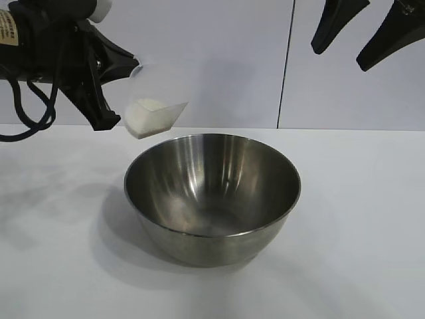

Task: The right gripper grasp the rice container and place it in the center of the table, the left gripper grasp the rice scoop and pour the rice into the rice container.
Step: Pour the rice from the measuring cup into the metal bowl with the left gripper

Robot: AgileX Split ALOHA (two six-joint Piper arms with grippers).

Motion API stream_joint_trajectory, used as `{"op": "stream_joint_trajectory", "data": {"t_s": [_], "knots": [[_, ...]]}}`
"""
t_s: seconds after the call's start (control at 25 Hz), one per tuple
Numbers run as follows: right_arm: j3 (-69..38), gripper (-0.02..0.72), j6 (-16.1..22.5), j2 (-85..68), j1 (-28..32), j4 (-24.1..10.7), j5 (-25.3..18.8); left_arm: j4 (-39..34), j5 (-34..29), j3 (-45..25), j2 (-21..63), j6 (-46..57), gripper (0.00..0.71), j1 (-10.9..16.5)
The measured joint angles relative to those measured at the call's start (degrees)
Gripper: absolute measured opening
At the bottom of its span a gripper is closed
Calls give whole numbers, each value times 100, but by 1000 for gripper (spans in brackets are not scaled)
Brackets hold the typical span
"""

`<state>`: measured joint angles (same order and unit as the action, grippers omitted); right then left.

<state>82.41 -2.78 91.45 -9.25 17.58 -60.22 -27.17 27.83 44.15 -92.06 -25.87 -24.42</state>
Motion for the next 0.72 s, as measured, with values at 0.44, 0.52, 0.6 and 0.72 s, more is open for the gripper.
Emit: {"op": "stream_joint_trajectory", "data": {"t_s": [0.44, 0.52, 0.6, 0.72], "knots": [[0, 442, 0, 0, 0, 0, 17, 336, -53, 6, 0, -1335, 9, -11], [0, 442, 0, 0, 0, 0, 17, 373, -47, 19, 0, -1529, 9, -41], [0, 442, 0, 0, 0, 7, 17, 444, -42, 49, 0, -1702, 9, -109], [0, 442, 0, 0, 0, 9, 17, 578, -42, 115, 0, -1993, 9, -269]]}}
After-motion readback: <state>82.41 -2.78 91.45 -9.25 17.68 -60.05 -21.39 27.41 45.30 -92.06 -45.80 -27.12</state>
